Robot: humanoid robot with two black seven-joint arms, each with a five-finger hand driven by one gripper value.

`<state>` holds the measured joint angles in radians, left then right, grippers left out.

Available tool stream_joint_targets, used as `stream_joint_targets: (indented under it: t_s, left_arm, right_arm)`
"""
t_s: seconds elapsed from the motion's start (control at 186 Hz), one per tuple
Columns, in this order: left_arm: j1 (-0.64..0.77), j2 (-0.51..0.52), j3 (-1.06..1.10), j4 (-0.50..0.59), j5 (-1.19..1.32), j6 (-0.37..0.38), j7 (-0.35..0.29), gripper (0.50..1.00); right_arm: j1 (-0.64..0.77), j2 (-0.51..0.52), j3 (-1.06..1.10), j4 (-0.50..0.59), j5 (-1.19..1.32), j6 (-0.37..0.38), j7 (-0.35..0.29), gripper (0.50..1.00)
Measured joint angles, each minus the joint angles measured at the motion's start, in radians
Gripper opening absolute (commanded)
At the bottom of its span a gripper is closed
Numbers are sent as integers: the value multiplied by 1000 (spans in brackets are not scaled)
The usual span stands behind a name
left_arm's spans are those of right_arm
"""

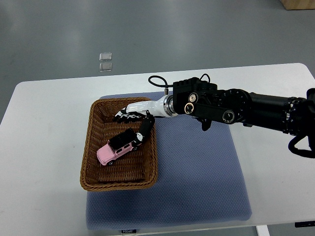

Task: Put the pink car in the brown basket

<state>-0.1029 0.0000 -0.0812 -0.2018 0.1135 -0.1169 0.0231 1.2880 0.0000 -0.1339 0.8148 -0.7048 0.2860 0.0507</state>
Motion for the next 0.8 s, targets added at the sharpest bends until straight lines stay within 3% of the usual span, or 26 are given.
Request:
stream_joint_targets:
  t_s: [0.285,0.619,0.802]
  left_arm:
    - [0,0,0,2,0,0,0,1000]
    - [0,0,2,-1,0,0,0,1000]
    - [0,0,5,-7,0,0,0,1000]
  right_arm:
    - [-16,0,348,-18,6,-3,9,903]
    - [-424,-88,951,-18,7,-2,130,903]
    - [-595,-82,1238,-19,49,-3,145,903]
